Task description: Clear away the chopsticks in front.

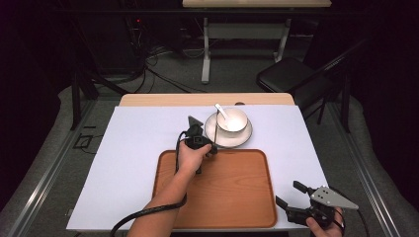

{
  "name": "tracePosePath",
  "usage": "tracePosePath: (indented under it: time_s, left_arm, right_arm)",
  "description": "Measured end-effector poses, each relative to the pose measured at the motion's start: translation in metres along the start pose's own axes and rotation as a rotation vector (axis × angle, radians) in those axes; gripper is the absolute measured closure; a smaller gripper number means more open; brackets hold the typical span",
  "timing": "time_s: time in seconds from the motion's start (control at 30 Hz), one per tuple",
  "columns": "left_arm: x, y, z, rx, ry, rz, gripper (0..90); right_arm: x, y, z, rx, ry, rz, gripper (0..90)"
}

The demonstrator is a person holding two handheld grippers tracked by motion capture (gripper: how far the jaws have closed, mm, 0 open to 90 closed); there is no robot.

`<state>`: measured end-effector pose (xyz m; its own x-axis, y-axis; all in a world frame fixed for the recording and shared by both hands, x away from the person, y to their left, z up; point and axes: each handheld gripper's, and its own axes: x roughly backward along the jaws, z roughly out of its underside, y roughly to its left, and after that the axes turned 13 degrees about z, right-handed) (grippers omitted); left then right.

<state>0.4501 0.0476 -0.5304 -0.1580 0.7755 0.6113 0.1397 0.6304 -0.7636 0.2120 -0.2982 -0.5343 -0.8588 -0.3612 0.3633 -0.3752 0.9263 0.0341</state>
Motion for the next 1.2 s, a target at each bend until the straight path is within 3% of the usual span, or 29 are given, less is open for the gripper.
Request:
tracePosePath:
  time_s: [0.5, 0.8, 1.2]
  left_arm:
    - [0.018, 0.008, 0.001, 0.039, -0.076, -0.017, 86.2]
    - [0.052, 0.019, 0.004, 0.055, -0.126, -0.016, 86.2]
    - [0.109, 0.030, 0.026, 0.022, -0.170, -0.025, 86.2]
  right_arm:
    - [0.000, 0.000, 0.000, 0.000, 0.001, 0.000, 14.9]
    - [0.000, 0.000, 0.000, -0.001, 0.005, 0.000, 14.9]
    - [-0.001, -0.001, 0.000, -0.007, 0.005, -0.001, 14.9]
